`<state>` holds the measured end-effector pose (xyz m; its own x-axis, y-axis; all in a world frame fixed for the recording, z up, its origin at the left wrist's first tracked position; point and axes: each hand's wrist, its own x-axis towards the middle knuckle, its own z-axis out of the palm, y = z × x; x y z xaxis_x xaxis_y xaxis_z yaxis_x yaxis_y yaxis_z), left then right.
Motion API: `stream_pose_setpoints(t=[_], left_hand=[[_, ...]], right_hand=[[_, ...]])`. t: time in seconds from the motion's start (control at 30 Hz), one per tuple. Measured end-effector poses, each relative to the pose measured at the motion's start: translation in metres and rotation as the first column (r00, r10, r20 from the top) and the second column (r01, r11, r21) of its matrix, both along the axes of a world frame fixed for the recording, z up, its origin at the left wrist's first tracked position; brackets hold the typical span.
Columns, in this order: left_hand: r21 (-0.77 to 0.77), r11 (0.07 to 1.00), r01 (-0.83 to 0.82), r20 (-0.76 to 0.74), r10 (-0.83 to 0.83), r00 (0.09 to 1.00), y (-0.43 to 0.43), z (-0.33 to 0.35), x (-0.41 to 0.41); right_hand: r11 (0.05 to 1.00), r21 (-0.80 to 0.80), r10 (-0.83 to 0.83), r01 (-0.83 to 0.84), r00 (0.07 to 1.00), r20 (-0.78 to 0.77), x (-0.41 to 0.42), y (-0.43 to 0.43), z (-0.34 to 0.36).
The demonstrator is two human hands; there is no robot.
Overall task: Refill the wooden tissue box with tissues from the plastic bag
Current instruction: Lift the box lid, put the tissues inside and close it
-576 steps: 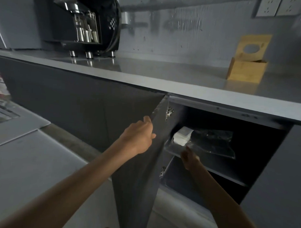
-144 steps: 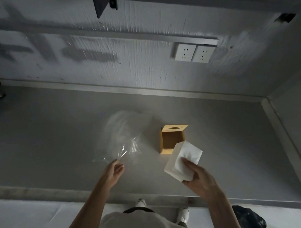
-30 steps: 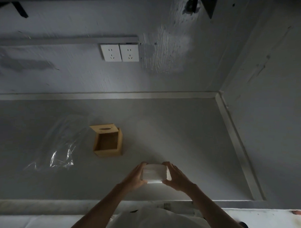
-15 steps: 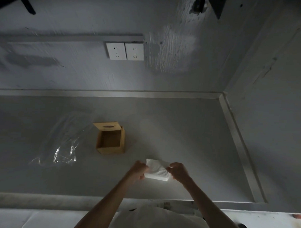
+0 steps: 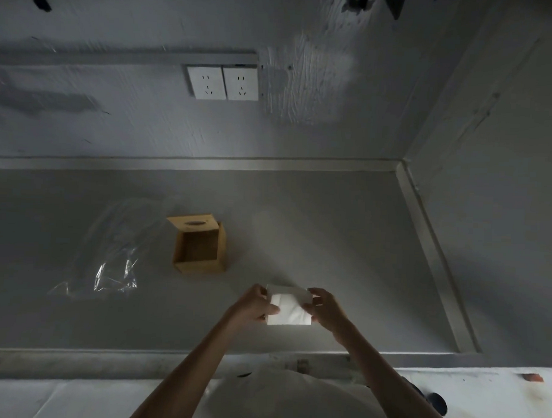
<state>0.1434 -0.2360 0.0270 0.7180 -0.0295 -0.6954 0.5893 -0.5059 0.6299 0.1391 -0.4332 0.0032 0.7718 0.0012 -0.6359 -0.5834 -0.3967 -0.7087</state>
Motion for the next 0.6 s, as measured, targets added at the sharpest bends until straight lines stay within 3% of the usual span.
stream_pose_setpoints(t=[0.1, 0.17, 0.23, 0.3, 0.37, 0.47, 0.6], left_hand=[[-0.049, 0.991, 0.126, 0.060, -0.123, 0.991, 0.005, 0.002, -0.010], [-0.091, 0.980, 0.179, 0.141, -0.166, 0.976, 0.007, 0.003, -0.018], [-0.113, 0.965, 0.237, 0.204, -0.211, 0.956, 0.010, 0.007, -0.027], [-0.067, 0.956, 0.285, 0.281, -0.256, 0.925, 0.017, 0.009, -0.036], [-0.010, 0.956, 0.293, 0.333, -0.273, 0.902, 0.029, 0.011, -0.046], [-0.004, 0.964, 0.266, 0.417, -0.241, 0.876, 0.052, 0.012, -0.063], [0.049, 0.981, 0.190, 0.496, -0.189, 0.847, 0.087, 0.012, -0.080]], right_hand=[[0.997, 0.038, 0.062, -0.063, 0.998, 0.023, -0.008, -0.009, 0.005], [0.986, -0.058, 0.161, -0.156, 0.981, 0.112, -0.017, -0.013, 0.011], [0.936, -0.175, 0.338, -0.307, 0.921, 0.194, -0.026, -0.016, 0.018], [0.883, -0.161, 0.468, -0.441, 0.856, 0.221, -0.032, -0.015, 0.025], [0.802, -0.250, 0.594, -0.543, 0.768, 0.240, -0.036, -0.010, 0.032], [0.682, -0.506, 0.721, -0.528, 0.600, 0.347, -0.037, 0.006, 0.043], [0.644, -0.611, 0.761, -0.461, 0.474, 0.444, -0.033, 0.048, 0.049]])
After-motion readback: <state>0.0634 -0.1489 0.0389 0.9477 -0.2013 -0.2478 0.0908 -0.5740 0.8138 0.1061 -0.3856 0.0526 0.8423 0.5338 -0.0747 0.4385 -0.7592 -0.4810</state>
